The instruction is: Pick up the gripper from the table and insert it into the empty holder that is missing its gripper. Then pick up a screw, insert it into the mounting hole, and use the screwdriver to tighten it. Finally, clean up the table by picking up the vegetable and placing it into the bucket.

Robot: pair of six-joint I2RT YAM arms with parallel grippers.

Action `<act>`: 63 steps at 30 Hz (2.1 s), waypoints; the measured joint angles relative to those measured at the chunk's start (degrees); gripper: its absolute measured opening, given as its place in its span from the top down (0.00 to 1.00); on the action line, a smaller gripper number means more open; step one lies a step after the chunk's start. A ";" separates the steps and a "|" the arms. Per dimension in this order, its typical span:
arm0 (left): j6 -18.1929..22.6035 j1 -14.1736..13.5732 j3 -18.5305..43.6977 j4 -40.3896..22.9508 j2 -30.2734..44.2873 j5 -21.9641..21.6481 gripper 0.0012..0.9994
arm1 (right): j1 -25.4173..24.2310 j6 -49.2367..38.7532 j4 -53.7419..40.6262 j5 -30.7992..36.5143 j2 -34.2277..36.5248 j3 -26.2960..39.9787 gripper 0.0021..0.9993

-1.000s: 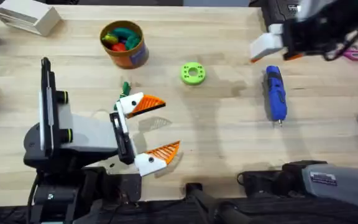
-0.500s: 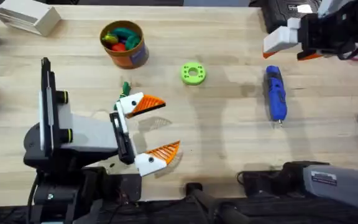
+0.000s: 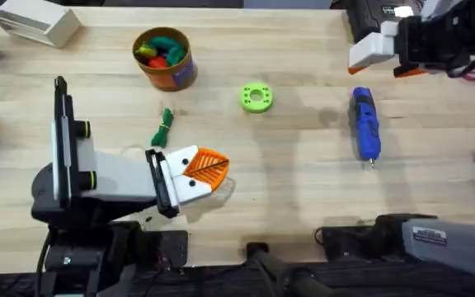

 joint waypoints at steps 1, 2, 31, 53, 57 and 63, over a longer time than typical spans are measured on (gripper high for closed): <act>0.00 0.00 0.00 0.00 -0.01 0.01 0.99 | 0.00 0.00 -0.07 0.00 0.00 0.00 0.08; 0.00 0.00 0.00 0.00 0.01 0.01 0.99 | 0.00 0.00 -0.34 0.00 0.00 0.00 0.08; 0.00 0.00 0.00 0.00 0.01 0.01 0.99 | -8.50 -3.10 8.18 2.97 10.18 -13.16 0.08; -0.01 0.00 0.00 0.00 -0.01 0.01 0.99 | -8.55 -3.74 15.89 6.02 20.31 -13.98 0.12; -0.02 0.00 0.00 0.00 -0.01 0.01 0.99 | -8.55 -3.74 17.01 6.71 20.31 -15.03 0.14; 0.00 0.00 0.00 0.00 0.00 0.01 0.99 | -8.57 -3.74 18.03 6.91 20.31 -15.15 0.19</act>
